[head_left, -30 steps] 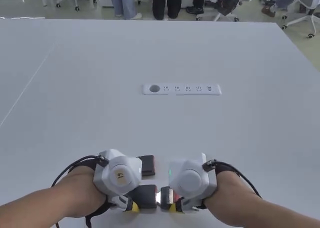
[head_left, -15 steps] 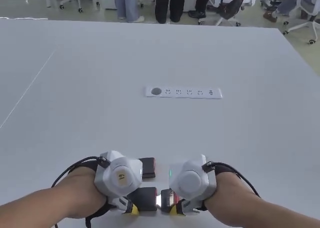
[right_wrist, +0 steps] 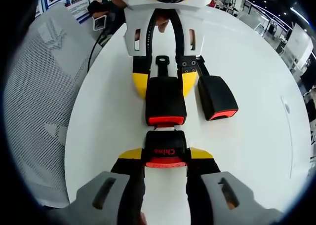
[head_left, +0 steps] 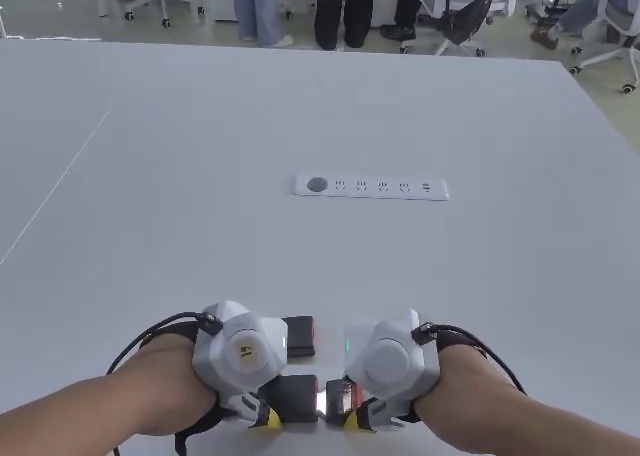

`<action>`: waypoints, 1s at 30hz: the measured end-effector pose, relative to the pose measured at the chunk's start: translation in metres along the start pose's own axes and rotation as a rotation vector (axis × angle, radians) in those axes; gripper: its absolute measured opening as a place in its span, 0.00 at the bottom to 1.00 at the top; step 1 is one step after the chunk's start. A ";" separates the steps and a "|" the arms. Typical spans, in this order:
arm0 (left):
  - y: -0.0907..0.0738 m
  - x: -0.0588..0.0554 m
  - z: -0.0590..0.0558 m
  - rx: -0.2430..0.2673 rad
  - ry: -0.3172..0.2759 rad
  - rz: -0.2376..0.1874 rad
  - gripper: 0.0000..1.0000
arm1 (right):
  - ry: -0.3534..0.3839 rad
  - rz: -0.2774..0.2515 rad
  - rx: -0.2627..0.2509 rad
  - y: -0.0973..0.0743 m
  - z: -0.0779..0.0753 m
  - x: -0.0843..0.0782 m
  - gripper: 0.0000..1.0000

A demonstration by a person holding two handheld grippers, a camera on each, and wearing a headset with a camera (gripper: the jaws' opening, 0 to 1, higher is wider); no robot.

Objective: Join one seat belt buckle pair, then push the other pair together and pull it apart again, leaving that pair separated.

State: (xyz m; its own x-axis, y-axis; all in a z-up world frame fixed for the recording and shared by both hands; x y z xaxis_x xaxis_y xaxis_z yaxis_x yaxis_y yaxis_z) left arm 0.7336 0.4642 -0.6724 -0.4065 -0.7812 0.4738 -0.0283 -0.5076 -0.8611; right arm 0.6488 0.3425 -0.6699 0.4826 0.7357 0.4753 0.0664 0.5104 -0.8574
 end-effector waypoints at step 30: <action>-0.025 0.006 0.002 0.061 -0.092 -0.057 0.43 | 0.004 -0.117 -0.069 -0.015 0.014 0.007 0.36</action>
State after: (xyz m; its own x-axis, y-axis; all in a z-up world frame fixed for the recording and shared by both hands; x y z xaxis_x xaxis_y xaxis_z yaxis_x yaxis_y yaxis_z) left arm 0.7332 0.4717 -0.6475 -0.3204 -0.7787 0.5394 0.0077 -0.5715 -0.8206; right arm 0.6389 0.3461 -0.6510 0.4712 0.6714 0.5720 0.1824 0.5603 -0.8079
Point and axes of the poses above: the centre of the closed fingertips' face, and the gripper's own axes: y roughly forward along the fingers, z roughly to its left, x roughly out of its top, the point moved 9 cm from there along -y, roughly backward along the fingers, and after that the axes turned 14 degrees about x, right-handed, at the moved point
